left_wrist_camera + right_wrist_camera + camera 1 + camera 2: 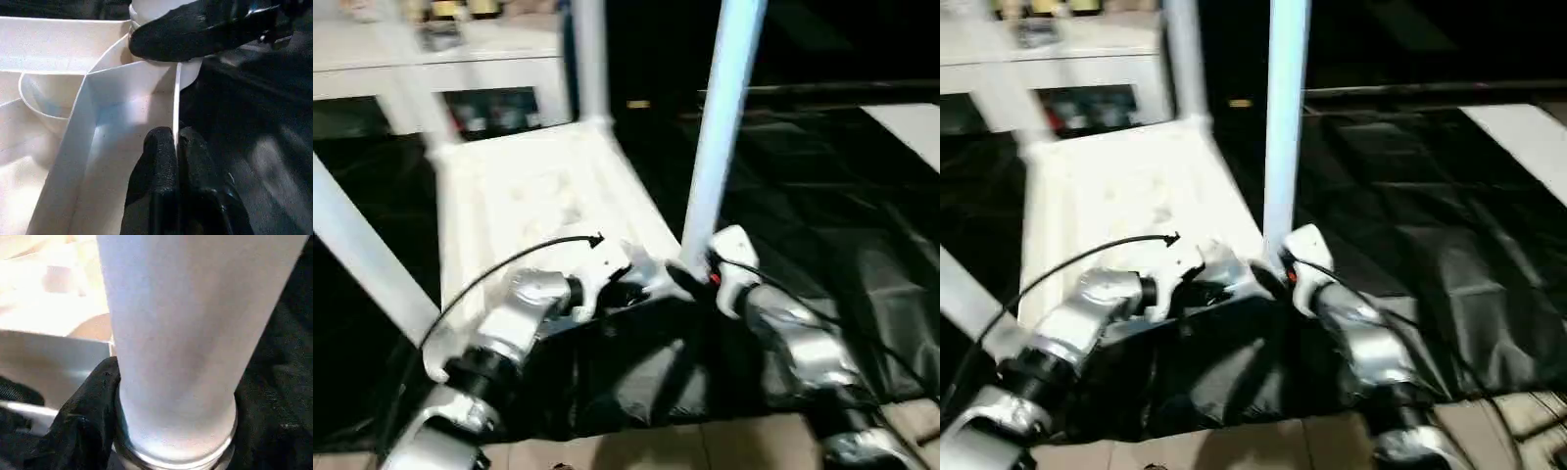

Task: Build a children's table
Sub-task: Rotate leg to tighten

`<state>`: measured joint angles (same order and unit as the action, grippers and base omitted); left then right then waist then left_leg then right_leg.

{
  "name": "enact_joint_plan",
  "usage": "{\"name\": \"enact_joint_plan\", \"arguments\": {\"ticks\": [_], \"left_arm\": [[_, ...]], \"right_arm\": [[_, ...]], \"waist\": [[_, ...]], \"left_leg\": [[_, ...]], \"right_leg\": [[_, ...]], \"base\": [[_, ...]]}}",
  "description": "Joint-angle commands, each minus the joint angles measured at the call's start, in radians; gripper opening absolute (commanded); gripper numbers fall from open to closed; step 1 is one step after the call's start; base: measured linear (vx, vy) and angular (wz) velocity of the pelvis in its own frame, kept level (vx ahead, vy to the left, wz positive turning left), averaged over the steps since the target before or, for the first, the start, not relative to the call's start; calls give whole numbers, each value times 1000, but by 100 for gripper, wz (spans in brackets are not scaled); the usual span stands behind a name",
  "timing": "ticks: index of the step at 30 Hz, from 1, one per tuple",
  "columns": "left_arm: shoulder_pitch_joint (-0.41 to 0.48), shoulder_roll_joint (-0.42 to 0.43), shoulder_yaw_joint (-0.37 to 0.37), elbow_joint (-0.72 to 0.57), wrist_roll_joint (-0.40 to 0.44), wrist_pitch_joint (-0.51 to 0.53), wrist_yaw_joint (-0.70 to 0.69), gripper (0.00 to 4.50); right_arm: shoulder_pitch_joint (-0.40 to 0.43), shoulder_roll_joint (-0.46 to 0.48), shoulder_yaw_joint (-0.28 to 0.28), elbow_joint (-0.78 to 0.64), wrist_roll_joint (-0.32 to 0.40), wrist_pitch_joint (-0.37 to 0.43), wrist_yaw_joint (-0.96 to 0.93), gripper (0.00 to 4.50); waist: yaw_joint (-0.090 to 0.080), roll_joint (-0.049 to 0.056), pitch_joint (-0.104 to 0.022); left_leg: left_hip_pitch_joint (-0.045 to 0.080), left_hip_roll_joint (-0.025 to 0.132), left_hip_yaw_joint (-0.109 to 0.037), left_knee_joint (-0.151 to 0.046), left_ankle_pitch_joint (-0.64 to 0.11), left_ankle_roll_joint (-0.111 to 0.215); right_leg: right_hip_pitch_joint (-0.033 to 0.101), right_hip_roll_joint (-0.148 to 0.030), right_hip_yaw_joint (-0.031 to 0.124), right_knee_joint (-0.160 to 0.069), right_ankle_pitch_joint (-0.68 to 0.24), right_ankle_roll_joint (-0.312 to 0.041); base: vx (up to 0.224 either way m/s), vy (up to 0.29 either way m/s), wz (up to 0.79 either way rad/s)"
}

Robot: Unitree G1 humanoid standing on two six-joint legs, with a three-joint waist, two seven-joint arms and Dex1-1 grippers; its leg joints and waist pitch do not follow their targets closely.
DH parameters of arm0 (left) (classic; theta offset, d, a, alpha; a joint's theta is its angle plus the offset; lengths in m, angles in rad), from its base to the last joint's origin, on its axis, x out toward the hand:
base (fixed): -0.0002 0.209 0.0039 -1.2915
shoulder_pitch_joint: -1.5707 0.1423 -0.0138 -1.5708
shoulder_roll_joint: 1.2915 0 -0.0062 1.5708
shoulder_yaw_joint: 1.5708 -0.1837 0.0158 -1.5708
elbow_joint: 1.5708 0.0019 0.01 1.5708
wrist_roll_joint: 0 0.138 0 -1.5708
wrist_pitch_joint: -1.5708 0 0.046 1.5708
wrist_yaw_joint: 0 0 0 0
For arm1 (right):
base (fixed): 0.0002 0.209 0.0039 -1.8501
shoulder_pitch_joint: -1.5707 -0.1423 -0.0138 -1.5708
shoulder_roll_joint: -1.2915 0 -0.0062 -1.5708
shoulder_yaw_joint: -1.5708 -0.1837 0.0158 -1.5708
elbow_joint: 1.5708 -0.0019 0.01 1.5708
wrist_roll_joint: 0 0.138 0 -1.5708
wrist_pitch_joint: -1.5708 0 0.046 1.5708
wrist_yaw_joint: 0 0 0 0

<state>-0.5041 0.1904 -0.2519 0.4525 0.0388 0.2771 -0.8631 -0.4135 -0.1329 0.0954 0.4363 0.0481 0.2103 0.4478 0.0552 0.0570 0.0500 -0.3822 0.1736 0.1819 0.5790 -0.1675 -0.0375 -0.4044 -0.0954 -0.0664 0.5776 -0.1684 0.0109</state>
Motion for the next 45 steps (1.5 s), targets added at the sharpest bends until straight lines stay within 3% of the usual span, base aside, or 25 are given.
{"name": "enact_joint_plan", "arguments": {"ticks": [1,2,6,7,9,12,15,19,25,26,32,36,40,41,43,44,45], "left_arm": [[0,-90,-29,-92,-57,-17,2,0],[10,-84,-42,-102,-65,-22,-18,0],[19,-68,-50,-98,-68,-38,-40,0],[23,-60,-49,-97,-68,-47,-54,0],[28,-51,-45,-95,-73,-50,-74,0],[31,-22,-36,-92,-90,-61,-133,0],[23,10,-30,-81,-104,-81,-198,0],[14,49,-32,-68,-114,-92,-272,0],[0,126,-47,-35,-122,-113,-413,0],[-4,133,-48,-30,-124,-114,-428,0],[-25,153,-50,11,-121,-131,-478,0],[-36,155,-48,32,-125,-140,-492,0],[-41,131,-27,49,-122,-147,-447,0],[-46,115,-17,59,-114,-149,-400,0],[-51,103,-9,68,-109,-150,-366,0],[-57,60,10,65,-88,-141,-248,0],[-57,52,12,62,-86,-138,-232,0]], "right_arm": [[-8,79,102,17,-3,-2,50,307],[-3,67,102,3,9,-7,76,342],[5,27,105,-19,24,-1,125,352],[9,3,112,-27,8,-19,138,389],[19,-29,117,-46,1,-34,172,389],[52,-107,123,-99,19,-56,300,389],[68,-164,123,-134,43,-55,400,389],[83,-214,119,-156,72,-68,480,389],[124,-307,120,-218,126,-50,643,336],[127,-316,122,-223,127,-52,657,316],[136,-347,138,-242,127,-48,702,282],[137,-350,145,-249,128,-46,711,271],[136,-319,146,-239,117,-45,671,269],[131,-294,139,-219,105,-46,624,269],[126,-276,134,-203,95,-47,588,269],[84,-182,89,-105,56,-36,383,269],[76,-165,81,-87,52,-33,346,269]], "waist": [[6,-17,-56],[6,-17,-57],[12,-15,-63],[15,-14,-63],[18,-14,-64],[29,-22,-67],[45,-18,-69],[55,-16,-67],[65,-16,-63],[69,-9,-64],[71,-20,-64],[79,-21,-67],[83,-24,-67],[83,-32,-66],[81,-31,-64],[79,-36,-63],[76,-39,-60]], "left_leg": [[10,48,-31,-86,-381,-12],[12,47,-29,-84,-371,-2],[15,47,-20,-77,-307,25],[15,47,-19,-74,-294,32],[16,48,-17,-71,-275,40],[10,47,-13,-63,-202,85],[11,49,-12,-59,-173,109],[13,54,-13,-63,-207,95],[21,58,-11,-69,-265,71],[22,59,-11,-69,-271,66],[20,59,-10,-70,-265,58],[18,58,-9,-66,-232,65],[17,59,-8,-64,-224,68],[16,58,-8,-64,-219,68],[18,57,-9,-67,-247,51],[19,57,-10,-68,-256,41],[19,57,-10,-71,-266,32]], "right_leg": [[38,-59,34,-80,-418,-153],[39,-58,35,-78,-400,-159],[39,-56,40,-70,-301,-195],[40,-55,40,-68,-277,-202],[40,-55,40,-65,-251,-210],[46,-55,41,-56,-183,-223],[48,-55,39,-52,-180,-228],[44,-54,37,-57,-243,-219],[37,-53,41,-61,-285,-213],[36,-55,42,-60,-290,-212],[38,-58,43,-60,-296,-210],[40,-60,42,-56,-272,-214],[40,-61,42,-55,-274,-216],[38,-62,42,-53,-283,-215],[37,-63,42,-60,-338,-200],[34,-65,42,-62,-365,-193],[32,-65,42,-67,-386,-189]], "base": [[0,0,0],[0,0,0],[0,0,0],[0,0,0],[0,0,0],[0,0,0],[0,0,0],[0,0,0],[0,0,0],[0,0,0],[0,0,0],[0,0,0],[0,0,0],[0,0,0],[0,0,0],[0,0,0],[0,0,0]]}}
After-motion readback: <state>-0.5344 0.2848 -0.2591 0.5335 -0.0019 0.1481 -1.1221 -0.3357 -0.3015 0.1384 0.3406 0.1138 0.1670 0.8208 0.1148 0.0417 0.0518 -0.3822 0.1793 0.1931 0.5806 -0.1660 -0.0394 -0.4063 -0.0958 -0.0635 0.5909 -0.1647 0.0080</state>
